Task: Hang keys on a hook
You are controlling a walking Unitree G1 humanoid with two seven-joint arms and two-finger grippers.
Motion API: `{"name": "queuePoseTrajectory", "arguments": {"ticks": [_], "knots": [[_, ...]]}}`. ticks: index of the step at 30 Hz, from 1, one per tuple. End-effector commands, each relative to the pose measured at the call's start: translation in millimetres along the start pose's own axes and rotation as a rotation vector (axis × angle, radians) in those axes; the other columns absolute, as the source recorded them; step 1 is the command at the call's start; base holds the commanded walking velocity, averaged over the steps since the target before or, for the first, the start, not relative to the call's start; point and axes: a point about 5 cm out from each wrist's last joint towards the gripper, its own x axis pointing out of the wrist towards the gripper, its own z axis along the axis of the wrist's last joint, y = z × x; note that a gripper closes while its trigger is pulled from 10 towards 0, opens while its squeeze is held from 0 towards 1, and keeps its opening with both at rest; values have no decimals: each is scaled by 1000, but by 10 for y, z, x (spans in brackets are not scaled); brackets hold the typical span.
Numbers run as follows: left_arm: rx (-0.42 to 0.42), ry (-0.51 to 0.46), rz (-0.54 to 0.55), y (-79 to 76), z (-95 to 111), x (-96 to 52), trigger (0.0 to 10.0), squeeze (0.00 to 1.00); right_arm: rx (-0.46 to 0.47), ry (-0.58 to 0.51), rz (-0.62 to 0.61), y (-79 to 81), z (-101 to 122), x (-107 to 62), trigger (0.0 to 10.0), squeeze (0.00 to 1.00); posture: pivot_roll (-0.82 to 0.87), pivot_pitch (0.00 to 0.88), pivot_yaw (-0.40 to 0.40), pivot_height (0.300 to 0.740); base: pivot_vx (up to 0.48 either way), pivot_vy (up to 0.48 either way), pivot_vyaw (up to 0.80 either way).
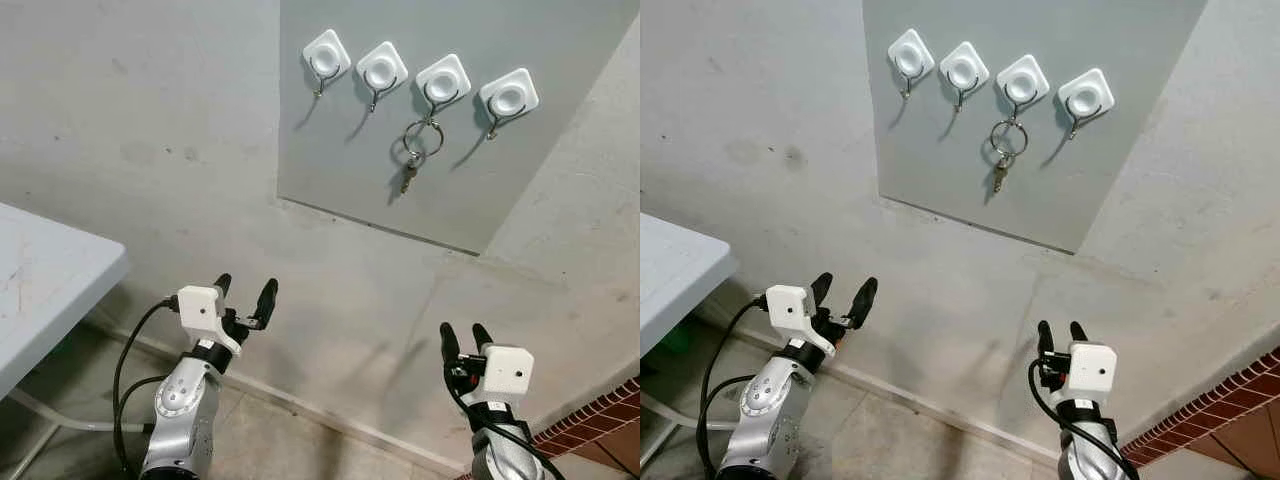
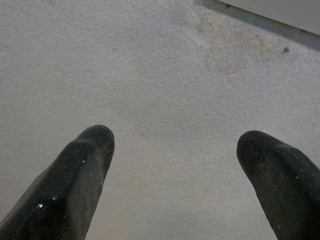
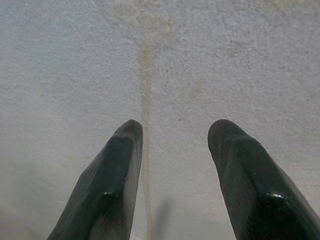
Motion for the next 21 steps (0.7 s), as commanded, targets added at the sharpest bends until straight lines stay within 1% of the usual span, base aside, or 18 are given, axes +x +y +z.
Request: {"name": "queuePoseTrajectory", "arguments": {"ticks": [1, 2, 9, 16, 21], "knots": [[10, -3, -11, 5, 12, 21, 10000, 0, -8, -3, -1, -15, -1, 15, 10000, 0, -17, 0, -41, 740, 0, 0, 0], [15, -6, -11, 10, 17, 31, 10000, 0, 6, -4, -5, -23, 1, 31, 10000, 0, -17, 0, -40, 740, 0, 0, 0], [16, -8, -19, 40, 51, 87, 10000, 0, 20, -26, -26, -43, 37, 86, 10000, 0, -38, 0, -6, 740, 0, 0, 0], [16, -2, -66, 0, 82, 207, 10000, 0, 30, -54, -57, -35, 71, 109, 10000, 0, -83, 0, 34, 740, 0, 0, 0], [9, 0, -85, -32, 89, 268, 10000, 0, 26, -64, -69, -59, 86, 97, 10000, 0, -103, 0, 43, 740, 0, 0, 0]]}}
